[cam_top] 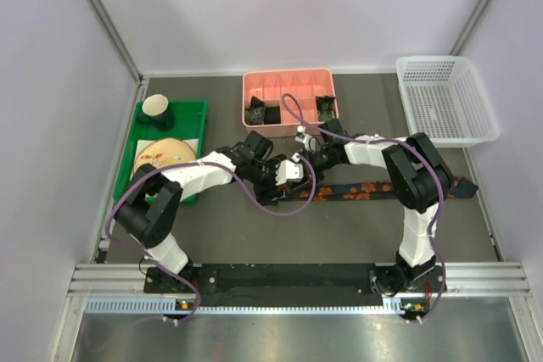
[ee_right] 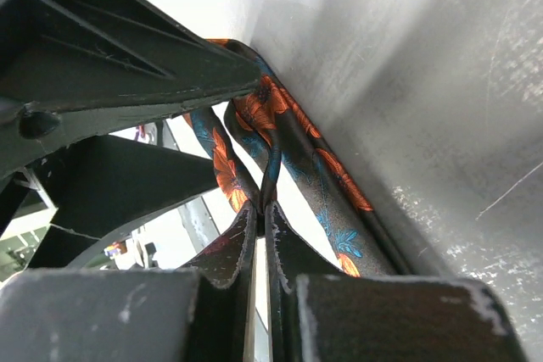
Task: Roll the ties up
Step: Roll the tie at the center of the board.
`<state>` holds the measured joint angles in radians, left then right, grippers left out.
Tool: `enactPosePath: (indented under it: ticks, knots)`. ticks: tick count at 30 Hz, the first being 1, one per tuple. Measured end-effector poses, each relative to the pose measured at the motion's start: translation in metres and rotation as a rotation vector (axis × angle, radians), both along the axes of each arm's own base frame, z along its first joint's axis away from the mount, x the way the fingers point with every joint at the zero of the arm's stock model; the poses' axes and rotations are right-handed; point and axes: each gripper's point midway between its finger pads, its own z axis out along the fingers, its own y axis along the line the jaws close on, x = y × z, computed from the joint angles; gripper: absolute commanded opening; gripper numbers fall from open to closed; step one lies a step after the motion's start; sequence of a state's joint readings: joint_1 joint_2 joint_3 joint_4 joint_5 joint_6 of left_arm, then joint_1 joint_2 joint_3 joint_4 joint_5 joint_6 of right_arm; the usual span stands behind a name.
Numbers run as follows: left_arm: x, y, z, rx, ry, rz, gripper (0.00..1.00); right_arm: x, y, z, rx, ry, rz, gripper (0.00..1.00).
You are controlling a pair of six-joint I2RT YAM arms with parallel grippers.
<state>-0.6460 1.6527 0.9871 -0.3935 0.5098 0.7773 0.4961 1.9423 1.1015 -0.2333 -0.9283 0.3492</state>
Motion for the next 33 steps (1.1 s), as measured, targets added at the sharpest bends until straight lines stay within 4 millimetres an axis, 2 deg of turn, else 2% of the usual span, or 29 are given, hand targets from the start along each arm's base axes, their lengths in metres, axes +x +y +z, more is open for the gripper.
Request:
enactPosePath:
  ticks: [3, 4, 7, 9, 11, 12, 14, 16, 23, 27, 30, 31, 33]
  knots:
    - [0.002, 0.000, -0.006, 0.011, 0.003, -0.005, 0.70, 0.000, 0.000, 0.000, 0.000, -0.001, 0.001, 0.00]
    - [0.002, 0.000, -0.010, 0.019, 0.008, -0.008, 0.61, 0.000, 0.000, 0.000, 0.000, -0.001, 0.001, 0.00]
    - [0.003, 0.000, -0.020, 0.038, 0.020, -0.025, 0.49, 0.001, 0.000, 0.000, 0.000, -0.001, -0.001, 0.00]
    - [0.002, 0.001, -0.022, 0.042, 0.023, -0.032, 0.44, 0.001, 0.000, 0.000, 0.000, -0.001, -0.002, 0.00]
    - [0.002, -0.001, -0.021, 0.039, 0.018, -0.038, 0.40, 0.000, -0.001, 0.000, -0.001, 0.001, -0.002, 0.05]
    - [0.002, -0.001, -0.021, 0.038, 0.017, -0.038, 0.40, 0.000, -0.001, 0.000, -0.002, 0.004, -0.002, 0.08]
    - [0.002, -0.002, -0.020, 0.037, 0.016, -0.041, 0.39, -0.001, -0.002, -0.001, -0.006, 0.013, -0.003, 0.22]
    - [0.001, -0.003, -0.020, 0.037, 0.014, -0.045, 0.39, -0.002, -0.003, -0.001, -0.009, 0.021, -0.003, 0.32]
    - [-0.002, -0.010, -0.018, 0.041, 0.002, -0.063, 0.38, -0.006, -0.003, 0.002, -0.002, 0.062, -0.009, 0.38]
    - [-0.003, -0.010, -0.023, 0.059, 0.003, -0.060, 0.38, -0.007, -0.003, 0.004, 0.000, 0.079, -0.014, 0.31]
    - [-0.001, -0.010, -0.024, 0.066, 0.004, -0.050, 0.41, -0.004, -0.001, 0.003, -0.001, 0.078, -0.012, 0.16]
    - [0.000, -0.010, -0.025, 0.070, 0.004, -0.045, 0.45, -0.003, -0.001, 0.002, -0.004, 0.082, -0.013, 0.06]
    - [0.000, -0.010, -0.025, 0.072, 0.005, -0.040, 0.50, -0.002, -0.001, -0.004, -0.016, 0.084, -0.012, 0.00]
